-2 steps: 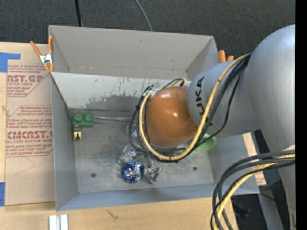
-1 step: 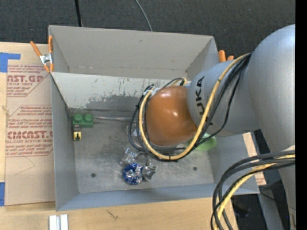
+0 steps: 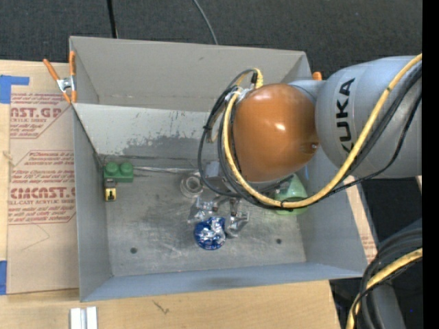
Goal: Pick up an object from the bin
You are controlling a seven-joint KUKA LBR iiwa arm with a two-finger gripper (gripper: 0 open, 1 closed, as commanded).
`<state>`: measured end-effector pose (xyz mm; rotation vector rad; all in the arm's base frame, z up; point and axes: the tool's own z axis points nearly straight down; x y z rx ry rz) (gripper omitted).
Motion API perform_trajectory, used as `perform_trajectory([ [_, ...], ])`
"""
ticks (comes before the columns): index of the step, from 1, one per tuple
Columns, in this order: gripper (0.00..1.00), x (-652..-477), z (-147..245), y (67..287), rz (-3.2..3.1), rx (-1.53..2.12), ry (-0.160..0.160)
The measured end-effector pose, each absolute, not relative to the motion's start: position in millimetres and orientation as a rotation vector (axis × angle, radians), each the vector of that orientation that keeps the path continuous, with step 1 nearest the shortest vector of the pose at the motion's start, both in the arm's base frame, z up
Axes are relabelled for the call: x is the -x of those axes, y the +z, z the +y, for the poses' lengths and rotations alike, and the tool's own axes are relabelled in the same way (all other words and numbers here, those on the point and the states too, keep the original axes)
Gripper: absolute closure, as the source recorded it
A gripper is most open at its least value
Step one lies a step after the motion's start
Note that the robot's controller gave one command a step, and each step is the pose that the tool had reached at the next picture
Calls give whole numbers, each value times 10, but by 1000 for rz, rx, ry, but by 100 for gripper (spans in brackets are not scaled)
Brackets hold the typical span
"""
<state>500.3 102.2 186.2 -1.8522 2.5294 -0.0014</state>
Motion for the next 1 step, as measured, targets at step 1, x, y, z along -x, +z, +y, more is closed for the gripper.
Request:
perform_trajectory([
  [1,100,-4969,919,2386,2547,1828,-2],
])
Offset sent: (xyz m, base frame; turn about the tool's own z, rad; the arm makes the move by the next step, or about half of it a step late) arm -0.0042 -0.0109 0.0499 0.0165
